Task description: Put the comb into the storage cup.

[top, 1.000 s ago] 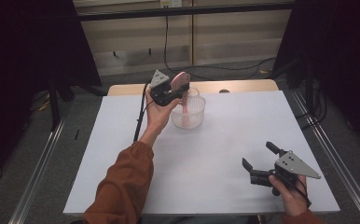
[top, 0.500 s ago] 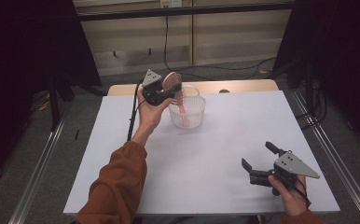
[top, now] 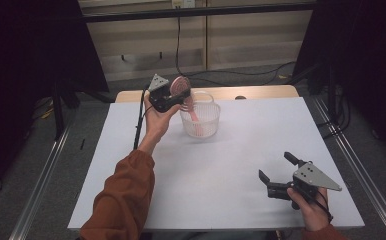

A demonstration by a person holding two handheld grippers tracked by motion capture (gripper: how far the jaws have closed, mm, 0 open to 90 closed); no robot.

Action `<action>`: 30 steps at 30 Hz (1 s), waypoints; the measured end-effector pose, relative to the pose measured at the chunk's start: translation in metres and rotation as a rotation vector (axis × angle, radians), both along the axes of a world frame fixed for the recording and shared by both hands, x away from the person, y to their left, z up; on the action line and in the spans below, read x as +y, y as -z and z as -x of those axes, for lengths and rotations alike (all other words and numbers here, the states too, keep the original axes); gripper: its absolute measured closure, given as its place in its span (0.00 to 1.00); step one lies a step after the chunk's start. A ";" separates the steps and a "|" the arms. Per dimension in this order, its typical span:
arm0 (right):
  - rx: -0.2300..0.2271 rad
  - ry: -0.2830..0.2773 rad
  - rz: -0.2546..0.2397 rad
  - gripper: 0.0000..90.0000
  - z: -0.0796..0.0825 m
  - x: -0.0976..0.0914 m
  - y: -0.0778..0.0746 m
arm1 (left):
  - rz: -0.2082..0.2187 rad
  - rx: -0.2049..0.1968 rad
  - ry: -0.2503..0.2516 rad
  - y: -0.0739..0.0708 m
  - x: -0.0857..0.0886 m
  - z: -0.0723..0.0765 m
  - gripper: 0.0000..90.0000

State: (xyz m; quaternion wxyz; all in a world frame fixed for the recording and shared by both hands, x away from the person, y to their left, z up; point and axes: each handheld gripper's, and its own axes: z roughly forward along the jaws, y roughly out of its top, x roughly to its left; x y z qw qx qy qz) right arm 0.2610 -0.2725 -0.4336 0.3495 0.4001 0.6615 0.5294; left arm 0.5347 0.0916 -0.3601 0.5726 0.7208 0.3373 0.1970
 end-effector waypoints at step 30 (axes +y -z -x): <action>0.006 -0.006 0.003 0.00 -0.001 0.001 0.001 | -0.080 0.078 -0.002 0.015 0.012 -0.006 0.37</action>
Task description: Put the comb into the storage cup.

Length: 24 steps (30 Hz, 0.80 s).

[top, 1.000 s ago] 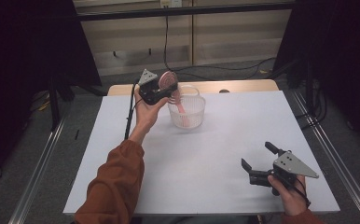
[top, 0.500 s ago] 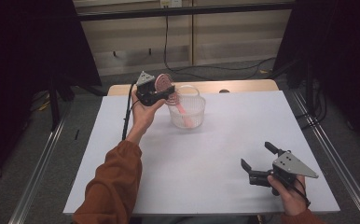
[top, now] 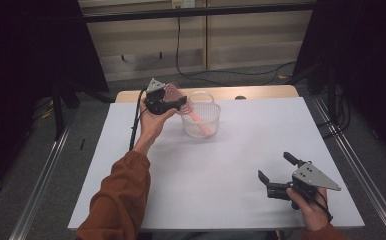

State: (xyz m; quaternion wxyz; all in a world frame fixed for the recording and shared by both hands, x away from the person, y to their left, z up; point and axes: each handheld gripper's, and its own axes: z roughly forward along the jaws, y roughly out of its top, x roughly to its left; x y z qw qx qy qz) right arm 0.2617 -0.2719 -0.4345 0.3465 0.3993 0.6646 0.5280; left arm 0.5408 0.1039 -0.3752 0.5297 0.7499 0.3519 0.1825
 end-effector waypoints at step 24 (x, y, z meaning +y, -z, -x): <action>0.001 -0.003 0.000 0.00 0.001 0.001 0.000 | 0.022 -0.033 -0.001 0.006 0.004 0.005 0.02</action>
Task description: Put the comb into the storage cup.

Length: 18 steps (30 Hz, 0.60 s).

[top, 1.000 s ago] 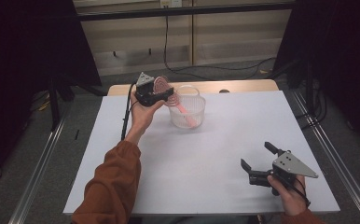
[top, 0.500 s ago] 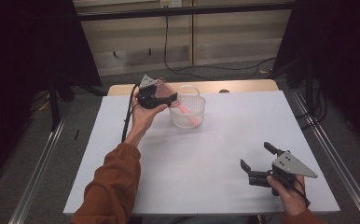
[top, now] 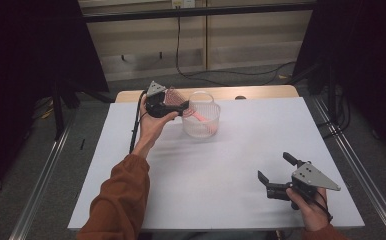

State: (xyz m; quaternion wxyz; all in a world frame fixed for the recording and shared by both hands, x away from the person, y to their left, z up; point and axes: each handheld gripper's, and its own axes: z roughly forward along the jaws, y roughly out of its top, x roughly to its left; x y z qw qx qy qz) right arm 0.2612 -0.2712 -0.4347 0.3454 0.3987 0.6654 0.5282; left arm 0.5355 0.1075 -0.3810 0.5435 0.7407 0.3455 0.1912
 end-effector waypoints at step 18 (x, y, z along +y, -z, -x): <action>-0.002 0.006 0.001 0.00 -0.001 -0.001 0.000 | 0.040 -0.067 -0.022 -0.007 0.014 0.009 0.02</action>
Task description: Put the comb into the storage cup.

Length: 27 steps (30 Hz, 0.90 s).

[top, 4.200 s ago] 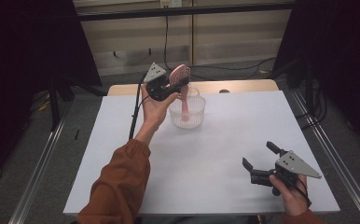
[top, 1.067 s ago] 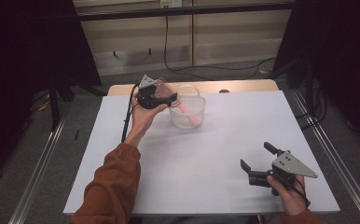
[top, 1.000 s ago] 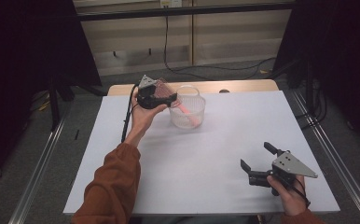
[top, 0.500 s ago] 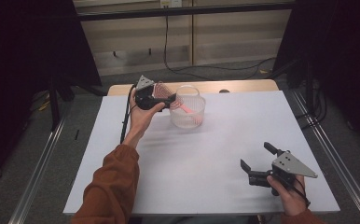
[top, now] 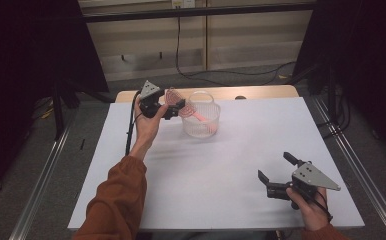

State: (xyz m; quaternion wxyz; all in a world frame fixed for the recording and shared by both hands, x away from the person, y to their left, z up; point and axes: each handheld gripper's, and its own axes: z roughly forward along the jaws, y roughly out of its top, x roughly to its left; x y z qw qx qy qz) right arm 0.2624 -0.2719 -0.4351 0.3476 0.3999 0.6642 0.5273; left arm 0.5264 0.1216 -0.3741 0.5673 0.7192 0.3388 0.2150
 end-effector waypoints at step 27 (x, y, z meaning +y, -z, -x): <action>-0.014 0.031 -0.006 0.00 0.000 -0.003 0.000 | 0.069 -0.052 -0.014 -0.006 0.029 0.027 0.02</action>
